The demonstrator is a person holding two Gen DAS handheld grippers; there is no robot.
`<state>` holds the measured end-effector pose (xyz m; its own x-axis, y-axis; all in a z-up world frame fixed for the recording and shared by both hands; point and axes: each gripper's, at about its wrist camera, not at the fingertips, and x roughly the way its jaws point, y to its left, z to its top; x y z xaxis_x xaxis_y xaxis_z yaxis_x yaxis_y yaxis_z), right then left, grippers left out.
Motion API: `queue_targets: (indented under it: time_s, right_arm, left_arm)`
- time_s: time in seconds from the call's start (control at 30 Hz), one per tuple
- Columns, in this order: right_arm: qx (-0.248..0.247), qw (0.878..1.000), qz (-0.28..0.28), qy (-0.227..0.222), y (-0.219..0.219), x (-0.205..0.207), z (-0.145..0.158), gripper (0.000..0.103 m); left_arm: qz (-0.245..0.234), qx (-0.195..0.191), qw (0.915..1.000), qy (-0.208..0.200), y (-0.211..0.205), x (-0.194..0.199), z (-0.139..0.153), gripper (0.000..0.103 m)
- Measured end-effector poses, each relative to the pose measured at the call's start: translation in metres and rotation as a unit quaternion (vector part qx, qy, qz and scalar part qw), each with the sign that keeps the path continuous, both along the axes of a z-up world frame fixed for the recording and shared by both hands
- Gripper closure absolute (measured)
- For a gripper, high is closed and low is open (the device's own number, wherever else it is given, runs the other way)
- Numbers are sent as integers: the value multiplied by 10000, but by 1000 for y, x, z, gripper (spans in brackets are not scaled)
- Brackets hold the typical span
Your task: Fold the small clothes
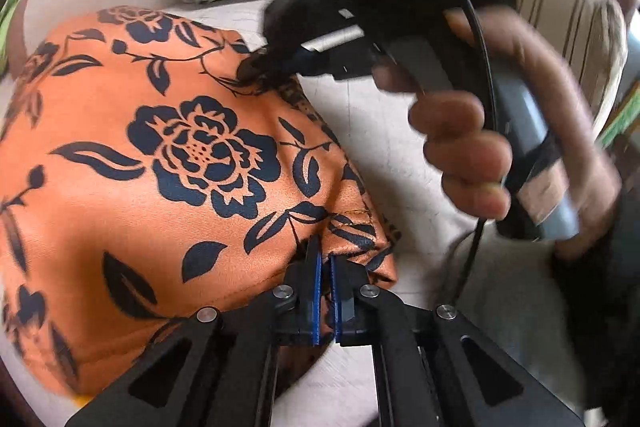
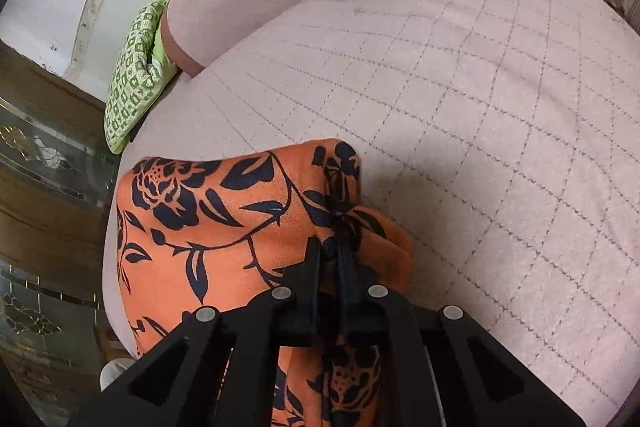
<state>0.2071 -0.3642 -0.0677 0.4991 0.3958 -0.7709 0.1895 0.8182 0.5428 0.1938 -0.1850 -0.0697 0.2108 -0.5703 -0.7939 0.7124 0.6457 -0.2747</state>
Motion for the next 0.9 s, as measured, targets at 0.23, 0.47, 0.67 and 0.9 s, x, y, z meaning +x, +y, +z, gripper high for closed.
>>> queue_targets:
  time_s: [0.23, 0.47, 0.67, 0.9]
  right_arm:
    - [426, 9946, -391, -861, -20, -22, 36, 16]
    - [660, 9976, -178, 130, -25, -2, -6, 16]
    - [1040, 9935, 154, 426, -8, 12, -30, 21]
    - [1173, 9903, 338, 667, 1, 17, -48, 54]
  left_arm:
    - [797, -497, 9953, -247, 80, 18, 57, 43]
    - [2267, -1059, 9669, 490, 165, 120, 43, 39]
    - [2171, -1617, 9372, 2199, 164, 185, -34, 30]
    - [2239, -1799, 9226, 2574, 156, 194, -69, 54]
